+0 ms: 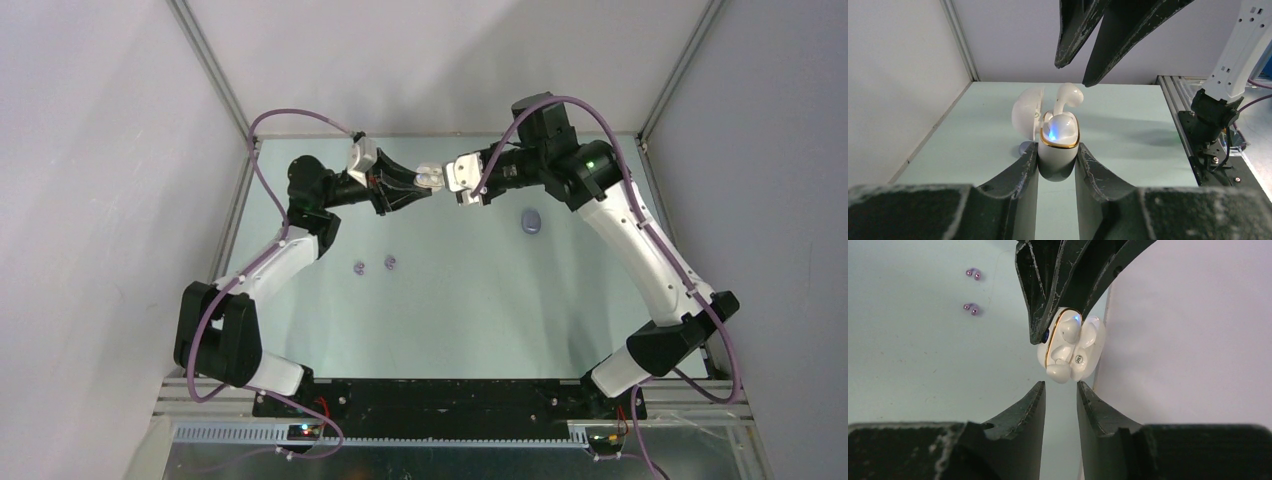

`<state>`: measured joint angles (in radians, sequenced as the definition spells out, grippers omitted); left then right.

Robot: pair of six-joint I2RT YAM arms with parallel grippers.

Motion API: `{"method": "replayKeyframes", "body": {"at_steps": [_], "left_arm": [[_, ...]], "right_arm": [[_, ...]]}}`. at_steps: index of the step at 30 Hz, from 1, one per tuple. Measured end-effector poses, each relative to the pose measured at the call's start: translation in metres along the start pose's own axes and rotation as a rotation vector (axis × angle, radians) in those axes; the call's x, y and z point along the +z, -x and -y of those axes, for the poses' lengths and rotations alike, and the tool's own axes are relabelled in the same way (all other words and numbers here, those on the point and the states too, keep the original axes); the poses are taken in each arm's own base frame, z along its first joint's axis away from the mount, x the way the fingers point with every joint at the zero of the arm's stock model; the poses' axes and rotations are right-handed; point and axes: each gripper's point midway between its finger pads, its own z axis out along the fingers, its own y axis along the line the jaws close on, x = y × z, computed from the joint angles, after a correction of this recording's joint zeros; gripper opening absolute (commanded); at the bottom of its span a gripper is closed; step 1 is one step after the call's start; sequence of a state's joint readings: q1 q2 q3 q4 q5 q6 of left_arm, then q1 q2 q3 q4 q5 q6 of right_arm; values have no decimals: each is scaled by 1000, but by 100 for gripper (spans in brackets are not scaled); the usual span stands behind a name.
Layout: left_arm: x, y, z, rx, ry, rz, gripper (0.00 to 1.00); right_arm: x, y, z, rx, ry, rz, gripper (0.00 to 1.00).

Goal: Insert the wireless bluetooth earbuds into the charging case
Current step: Adjust the earbud with the charging case.

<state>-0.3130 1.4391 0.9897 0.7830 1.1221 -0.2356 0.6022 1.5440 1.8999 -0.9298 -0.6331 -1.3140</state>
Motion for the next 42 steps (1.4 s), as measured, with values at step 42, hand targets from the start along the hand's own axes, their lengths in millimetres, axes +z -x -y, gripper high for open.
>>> {"method": "replayKeyframes", "body": {"at_steps": [42], "left_arm": [[0,-2,-13,4,71,1,0]], "right_arm": [[25,-12,11,455,-35,-73,13]]}}
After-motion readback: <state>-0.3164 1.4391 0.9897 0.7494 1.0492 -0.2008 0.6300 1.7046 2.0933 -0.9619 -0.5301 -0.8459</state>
